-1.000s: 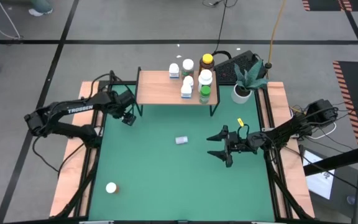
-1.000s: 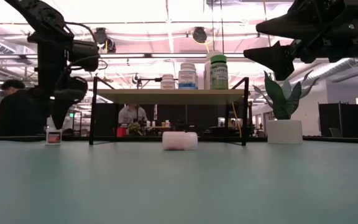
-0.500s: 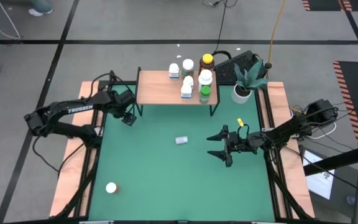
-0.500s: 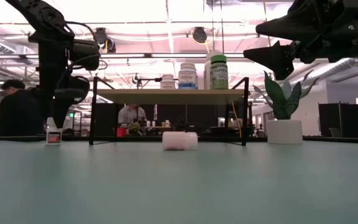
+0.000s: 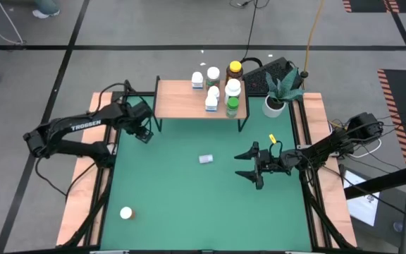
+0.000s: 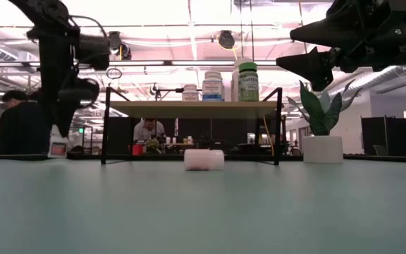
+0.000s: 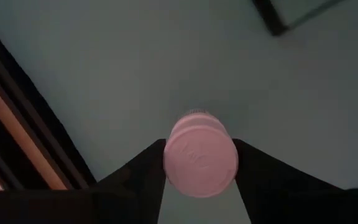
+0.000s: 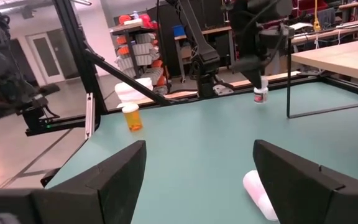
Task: Pick and place medicine bottles onto shelf by color
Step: Put the small white medicine bottle on the shelf
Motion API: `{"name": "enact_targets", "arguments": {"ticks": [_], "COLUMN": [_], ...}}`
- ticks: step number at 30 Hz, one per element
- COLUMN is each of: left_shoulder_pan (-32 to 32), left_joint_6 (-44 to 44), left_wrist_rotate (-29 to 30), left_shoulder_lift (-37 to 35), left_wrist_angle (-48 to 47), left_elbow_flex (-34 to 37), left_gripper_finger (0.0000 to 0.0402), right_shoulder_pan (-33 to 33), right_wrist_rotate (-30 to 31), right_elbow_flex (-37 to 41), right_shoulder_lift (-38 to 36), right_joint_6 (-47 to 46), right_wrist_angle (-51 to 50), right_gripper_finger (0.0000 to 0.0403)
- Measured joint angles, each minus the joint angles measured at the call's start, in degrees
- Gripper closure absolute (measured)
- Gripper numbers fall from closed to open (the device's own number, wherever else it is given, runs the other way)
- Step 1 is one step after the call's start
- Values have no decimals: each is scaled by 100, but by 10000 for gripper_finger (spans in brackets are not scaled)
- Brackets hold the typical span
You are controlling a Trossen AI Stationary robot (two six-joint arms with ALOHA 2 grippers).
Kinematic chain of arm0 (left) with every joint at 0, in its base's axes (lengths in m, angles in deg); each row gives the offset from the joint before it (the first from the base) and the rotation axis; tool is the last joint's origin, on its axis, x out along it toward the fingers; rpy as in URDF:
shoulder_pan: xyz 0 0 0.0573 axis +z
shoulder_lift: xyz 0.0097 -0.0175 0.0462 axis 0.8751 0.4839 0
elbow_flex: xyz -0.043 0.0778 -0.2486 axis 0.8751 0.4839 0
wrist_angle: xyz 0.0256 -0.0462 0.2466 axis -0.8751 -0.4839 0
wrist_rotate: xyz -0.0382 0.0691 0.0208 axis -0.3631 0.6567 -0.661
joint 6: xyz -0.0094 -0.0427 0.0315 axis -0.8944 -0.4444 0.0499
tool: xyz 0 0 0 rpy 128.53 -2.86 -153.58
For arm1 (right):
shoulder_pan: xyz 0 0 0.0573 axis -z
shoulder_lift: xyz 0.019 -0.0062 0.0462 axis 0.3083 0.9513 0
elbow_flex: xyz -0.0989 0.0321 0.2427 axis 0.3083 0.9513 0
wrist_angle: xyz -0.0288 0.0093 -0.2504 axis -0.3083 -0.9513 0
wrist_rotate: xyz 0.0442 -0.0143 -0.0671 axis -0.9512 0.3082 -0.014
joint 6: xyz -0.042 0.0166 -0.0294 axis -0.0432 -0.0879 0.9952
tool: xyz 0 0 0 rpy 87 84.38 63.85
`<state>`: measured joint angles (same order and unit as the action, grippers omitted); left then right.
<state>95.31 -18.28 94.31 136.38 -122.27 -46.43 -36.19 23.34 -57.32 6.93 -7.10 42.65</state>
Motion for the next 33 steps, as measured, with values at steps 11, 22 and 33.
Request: {"name": "enact_targets", "arguments": {"ticks": [11, 22, 33], "left_shoulder_pan": [-918, -1179, -903], "left_joint_6": [-295, 524, 2085], "left_wrist_rotate": [-54, -18, -51], "left_shoulder_lift": [-50, 1596, 3960], "left_wrist_angle": [-1863, -2034, -2101], "left_elbow_flex": [-2218, -5292, -7769], "left_gripper_finger": [255, 246, 229], "right_shoulder_pan": [0, -2, -90], "right_wrist_rotate": [4, 4, 12], "right_elbow_flex": [0, 0, 0], "right_shoulder_lift": [0, 0, 0], "right_joint_6": [2, -45, -46], "right_wrist_angle": [-4, -7, -48], "right_gripper_finger": [115, 115, 115]}}
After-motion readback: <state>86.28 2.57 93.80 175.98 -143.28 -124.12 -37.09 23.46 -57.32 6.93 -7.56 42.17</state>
